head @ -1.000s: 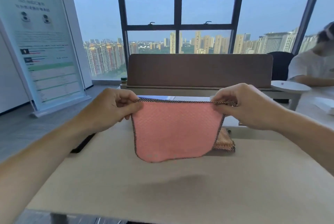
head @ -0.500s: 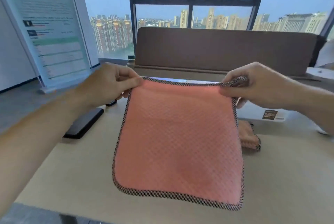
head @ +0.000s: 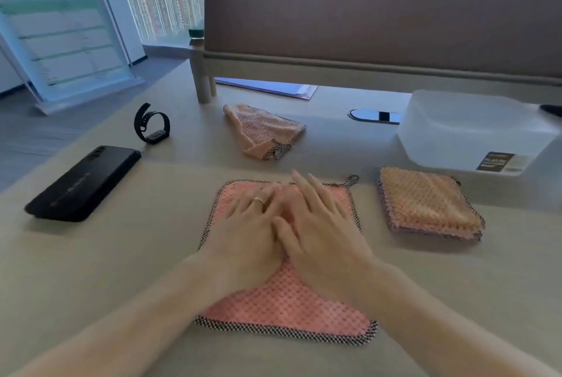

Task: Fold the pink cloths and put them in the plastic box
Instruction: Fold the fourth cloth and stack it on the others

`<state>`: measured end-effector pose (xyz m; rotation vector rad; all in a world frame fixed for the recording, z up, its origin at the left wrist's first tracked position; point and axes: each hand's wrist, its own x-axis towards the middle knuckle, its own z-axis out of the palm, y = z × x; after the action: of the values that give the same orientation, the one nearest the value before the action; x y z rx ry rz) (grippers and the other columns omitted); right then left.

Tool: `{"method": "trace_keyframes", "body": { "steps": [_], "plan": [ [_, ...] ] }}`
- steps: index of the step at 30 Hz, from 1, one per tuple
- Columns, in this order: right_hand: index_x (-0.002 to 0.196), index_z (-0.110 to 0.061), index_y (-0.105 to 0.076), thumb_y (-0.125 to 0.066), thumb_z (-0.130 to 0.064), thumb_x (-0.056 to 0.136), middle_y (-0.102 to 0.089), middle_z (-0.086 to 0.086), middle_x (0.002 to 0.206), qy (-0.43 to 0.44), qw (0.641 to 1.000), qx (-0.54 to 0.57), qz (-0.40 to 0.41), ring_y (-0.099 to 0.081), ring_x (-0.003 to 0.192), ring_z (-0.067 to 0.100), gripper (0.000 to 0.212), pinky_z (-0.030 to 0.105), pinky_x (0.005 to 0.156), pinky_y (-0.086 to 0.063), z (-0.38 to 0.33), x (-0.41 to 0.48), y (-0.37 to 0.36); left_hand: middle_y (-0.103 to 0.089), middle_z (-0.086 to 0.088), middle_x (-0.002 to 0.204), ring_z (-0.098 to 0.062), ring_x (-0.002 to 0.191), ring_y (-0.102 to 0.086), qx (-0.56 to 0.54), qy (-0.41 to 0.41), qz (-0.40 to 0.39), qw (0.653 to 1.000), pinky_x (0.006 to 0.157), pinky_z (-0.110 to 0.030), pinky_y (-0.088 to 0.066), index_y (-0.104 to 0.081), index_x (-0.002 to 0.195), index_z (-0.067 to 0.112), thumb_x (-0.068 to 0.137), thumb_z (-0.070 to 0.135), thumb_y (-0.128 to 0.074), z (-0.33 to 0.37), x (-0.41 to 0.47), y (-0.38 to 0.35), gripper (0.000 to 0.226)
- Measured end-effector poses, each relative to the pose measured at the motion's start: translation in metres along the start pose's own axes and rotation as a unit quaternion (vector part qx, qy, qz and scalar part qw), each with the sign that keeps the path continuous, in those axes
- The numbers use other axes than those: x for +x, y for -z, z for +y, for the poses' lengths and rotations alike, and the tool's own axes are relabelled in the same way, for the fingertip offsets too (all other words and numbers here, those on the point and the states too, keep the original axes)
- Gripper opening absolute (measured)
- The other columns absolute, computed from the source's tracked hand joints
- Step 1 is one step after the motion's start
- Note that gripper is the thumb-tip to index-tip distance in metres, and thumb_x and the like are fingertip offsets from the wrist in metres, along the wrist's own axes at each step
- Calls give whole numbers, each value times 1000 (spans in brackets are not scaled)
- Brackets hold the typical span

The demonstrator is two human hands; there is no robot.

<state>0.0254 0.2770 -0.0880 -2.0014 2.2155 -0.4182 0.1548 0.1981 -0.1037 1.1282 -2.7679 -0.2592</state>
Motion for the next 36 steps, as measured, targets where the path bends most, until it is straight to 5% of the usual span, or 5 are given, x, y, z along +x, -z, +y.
{"method": "trace_keyframes", "body": {
  "steps": [9, 14, 17, 26, 36],
  "plan": [
    [160, -24, 16, -8, -72, 96, 20, -3, 168, -63, 994, -58, -75, 24, 153, 13, 84, 37, 125, 11, 37, -18, -8, 3, 7, 171, -9, 156, 9, 16, 12, -41, 999, 124, -34, 12, -1, 162, 33, 103, 58, -13, -47, 2, -3, 65],
    [157, -29, -27, -34, -68, 97, -22, -12, 166, 24, 997, 36, 65, -20, 153, 8, 72, 33, 124, -23, 56, -60, 22, -55, 17, 139, 3, 132, -45, -118, -87, 103, 984, 112, -18, -30, -56, 136, 33, 96, 48, -59, -63, -50, 44, 43],
    [124, -35, -56, -61, -62, 90, -50, -22, 130, 143, 988, 45, 32, -53, 120, 1, 43, 30, 100, -50, 60, -97, 36, -64, 25, 99, 4, 102, -61, -125, -155, 30, 980, 91, -8, -41, -67, 96, 34, 82, 41, -79, -59, -92, 61, 20],
    [102, -27, -58, -67, -14, 87, -59, -13, 100, 243, 965, -102, 11, -57, 87, 11, 22, 28, 66, -53, 58, -114, 30, -60, 19, 100, 1, 91, -60, -53, -206, 21, 977, 79, -23, -52, -60, 98, 31, 97, 32, -52, -74, -113, 40, 8],
    [93, -29, -70, -69, -16, 92, -70, -15, 79, 44, 980, 146, 126, -66, 78, 4, 14, 10, 65, -47, 59, -68, 68, -71, 12, 81, -7, 79, -69, -158, -115, 74, 978, 75, -19, -54, -64, 90, 29, 82, -1, -77, -63, -69, 85, 33]
  ]
}}
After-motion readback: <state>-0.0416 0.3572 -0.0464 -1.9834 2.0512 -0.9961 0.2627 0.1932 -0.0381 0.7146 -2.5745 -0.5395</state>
